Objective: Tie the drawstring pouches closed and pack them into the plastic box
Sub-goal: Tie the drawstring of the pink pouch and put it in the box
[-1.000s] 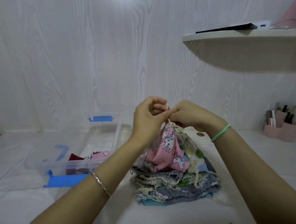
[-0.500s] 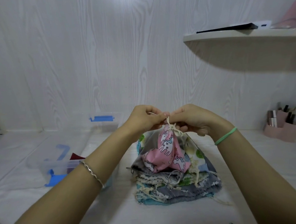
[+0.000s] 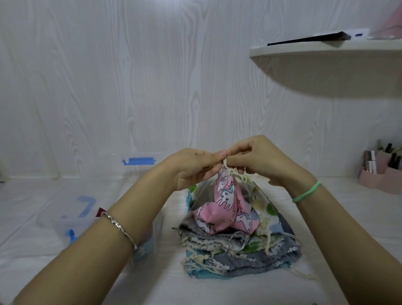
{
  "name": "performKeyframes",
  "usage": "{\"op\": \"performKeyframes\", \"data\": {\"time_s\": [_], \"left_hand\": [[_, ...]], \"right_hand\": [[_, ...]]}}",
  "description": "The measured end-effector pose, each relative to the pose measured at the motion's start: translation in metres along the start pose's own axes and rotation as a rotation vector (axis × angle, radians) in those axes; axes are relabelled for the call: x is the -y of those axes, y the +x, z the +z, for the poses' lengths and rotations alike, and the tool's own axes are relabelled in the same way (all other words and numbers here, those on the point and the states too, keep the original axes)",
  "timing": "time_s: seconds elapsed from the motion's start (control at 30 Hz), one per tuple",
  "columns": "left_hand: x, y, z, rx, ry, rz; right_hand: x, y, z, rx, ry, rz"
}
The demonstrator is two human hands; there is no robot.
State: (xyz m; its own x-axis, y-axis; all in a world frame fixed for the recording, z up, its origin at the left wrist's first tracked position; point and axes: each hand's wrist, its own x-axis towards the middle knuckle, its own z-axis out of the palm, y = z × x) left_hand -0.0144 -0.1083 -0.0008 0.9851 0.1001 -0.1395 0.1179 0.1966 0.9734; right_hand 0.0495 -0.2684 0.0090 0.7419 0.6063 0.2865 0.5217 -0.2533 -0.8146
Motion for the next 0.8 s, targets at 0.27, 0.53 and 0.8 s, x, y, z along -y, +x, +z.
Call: {"op": "performKeyframes", "data": {"time_s": [0.27,0.53,0.8], "left_hand": [[-0.009,-0.006,-0.004,0.012,0.032,-0.029],[-0.016,-0.012,-0.005,0.024,0.423,0.125],[-0.023,-0.016,0.002,0.023,0.758,0.332]], "right_hand": [[-0.002,-0.005,0.002,-0.064,-0.190,-0.221],[0.007,-0.007,-0.010,0.156,-0.234,-0.148],[-0.023,0.010,-0.009,0.369,0.378,0.184]]}}
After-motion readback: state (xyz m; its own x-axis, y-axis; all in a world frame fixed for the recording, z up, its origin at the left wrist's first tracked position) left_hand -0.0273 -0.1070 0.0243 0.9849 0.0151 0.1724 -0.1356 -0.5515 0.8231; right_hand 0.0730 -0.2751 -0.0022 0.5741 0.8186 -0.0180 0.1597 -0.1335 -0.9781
